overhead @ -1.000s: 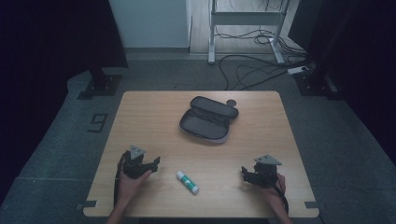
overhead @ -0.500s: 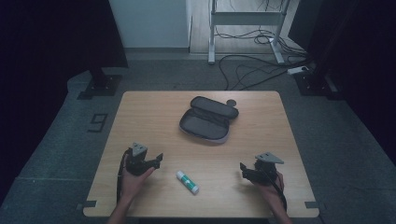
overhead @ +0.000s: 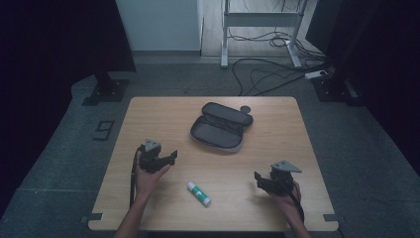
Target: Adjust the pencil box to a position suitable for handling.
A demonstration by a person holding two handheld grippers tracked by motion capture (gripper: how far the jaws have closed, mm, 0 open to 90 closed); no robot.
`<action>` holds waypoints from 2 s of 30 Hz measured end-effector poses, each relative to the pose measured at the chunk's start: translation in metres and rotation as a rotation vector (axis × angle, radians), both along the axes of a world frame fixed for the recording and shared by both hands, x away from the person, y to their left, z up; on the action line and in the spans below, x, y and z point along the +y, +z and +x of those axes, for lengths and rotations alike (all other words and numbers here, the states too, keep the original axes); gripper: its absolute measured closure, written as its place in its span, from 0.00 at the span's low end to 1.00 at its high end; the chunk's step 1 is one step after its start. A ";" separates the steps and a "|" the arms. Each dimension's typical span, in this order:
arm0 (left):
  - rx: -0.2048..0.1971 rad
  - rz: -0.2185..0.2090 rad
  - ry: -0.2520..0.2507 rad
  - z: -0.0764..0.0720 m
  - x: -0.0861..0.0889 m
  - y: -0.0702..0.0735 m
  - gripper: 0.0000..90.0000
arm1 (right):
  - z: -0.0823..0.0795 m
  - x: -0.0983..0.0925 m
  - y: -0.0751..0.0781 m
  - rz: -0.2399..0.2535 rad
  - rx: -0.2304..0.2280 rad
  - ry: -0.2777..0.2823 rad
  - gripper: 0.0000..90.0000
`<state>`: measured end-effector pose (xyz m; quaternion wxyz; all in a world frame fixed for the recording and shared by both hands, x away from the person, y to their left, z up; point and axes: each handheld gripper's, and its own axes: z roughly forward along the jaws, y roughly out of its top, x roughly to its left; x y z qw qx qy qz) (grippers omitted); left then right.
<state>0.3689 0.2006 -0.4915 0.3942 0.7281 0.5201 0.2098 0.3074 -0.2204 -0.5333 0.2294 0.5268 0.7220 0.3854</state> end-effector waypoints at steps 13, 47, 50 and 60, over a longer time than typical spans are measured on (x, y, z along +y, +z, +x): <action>0.017 0.016 -0.041 0.033 -0.023 0.012 0.32 | 0.002 0.000 -0.003 -0.005 0.001 0.008 0.29; 0.073 0.079 -0.053 0.110 -0.057 -0.008 0.36 | 0.009 0.012 -0.010 -0.025 0.019 0.030 0.31; 0.058 0.066 -0.048 0.112 -0.061 -0.008 0.37 | 0.009 0.012 -0.010 -0.024 0.019 0.031 0.31; 0.100 0.106 -0.039 0.122 -0.070 -0.028 0.43 | 0.010 0.013 -0.009 -0.020 0.017 0.035 0.31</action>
